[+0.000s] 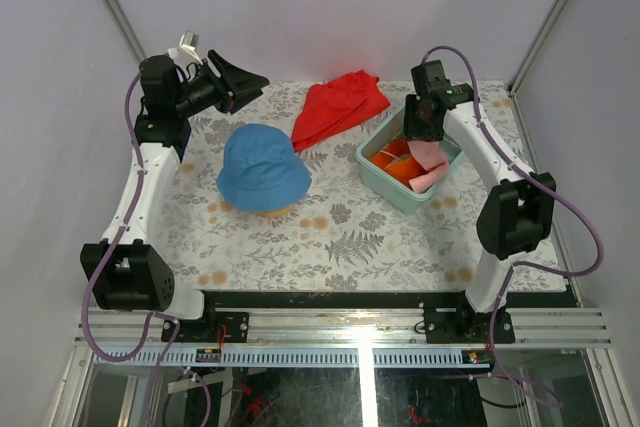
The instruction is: Stack the hats
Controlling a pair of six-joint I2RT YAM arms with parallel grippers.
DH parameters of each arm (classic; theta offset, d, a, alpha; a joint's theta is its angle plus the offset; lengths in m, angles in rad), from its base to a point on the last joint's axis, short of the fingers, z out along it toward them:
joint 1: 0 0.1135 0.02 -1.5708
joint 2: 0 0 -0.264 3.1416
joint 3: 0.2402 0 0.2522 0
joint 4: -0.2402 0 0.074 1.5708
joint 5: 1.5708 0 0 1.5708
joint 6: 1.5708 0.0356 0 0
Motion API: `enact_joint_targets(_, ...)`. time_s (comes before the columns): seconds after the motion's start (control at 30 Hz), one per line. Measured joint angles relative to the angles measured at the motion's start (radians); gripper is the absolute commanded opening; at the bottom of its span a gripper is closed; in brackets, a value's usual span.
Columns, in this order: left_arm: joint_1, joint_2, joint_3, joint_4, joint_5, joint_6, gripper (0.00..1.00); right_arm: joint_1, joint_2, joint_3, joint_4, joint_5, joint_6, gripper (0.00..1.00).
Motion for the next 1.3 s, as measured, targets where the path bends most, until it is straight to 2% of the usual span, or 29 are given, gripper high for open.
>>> enact_joint_targets(0.13,0.000,0.000,0.001,-0.002,0.007,0.004,0.50,0.000,0.021,0.000,-0.012,0.000,-0.011,0.53)
enact_joint_targets(0.23,0.000,0.000,-0.006,0.004,0.012,0.003,0.50,0.000,0.005,0.000,-0.015,0.003,-0.023,0.41)
enact_joint_targets(0.27,0.000,0.000,-0.011,0.007,0.013,0.003,0.50,0.000,-0.001,0.000,-0.014,0.009,-0.026,0.41)
enact_joint_targets(0.4,0.000,0.006,-0.045,0.024,0.018,-0.008,0.50,0.000,-0.011,-0.002,-0.014,0.024,-0.041,0.51)
enact_joint_targets(0.77,0.000,0.017,-0.073,0.045,0.031,-0.023,0.50,-0.001,-0.013,-0.009,-0.023,0.007,-0.047,0.55)
enact_joint_targets(0.97,0.000,0.017,-0.074,0.059,0.032,-0.026,0.50,-0.001,-0.061,-0.034,-0.035,-0.033,-0.042,0.66)
enact_joint_targets(1.3,0.000,0.017,-0.092,0.072,0.032,-0.040,0.50,-0.001,-0.147,-0.106,-0.032,-0.073,-0.043,0.68)
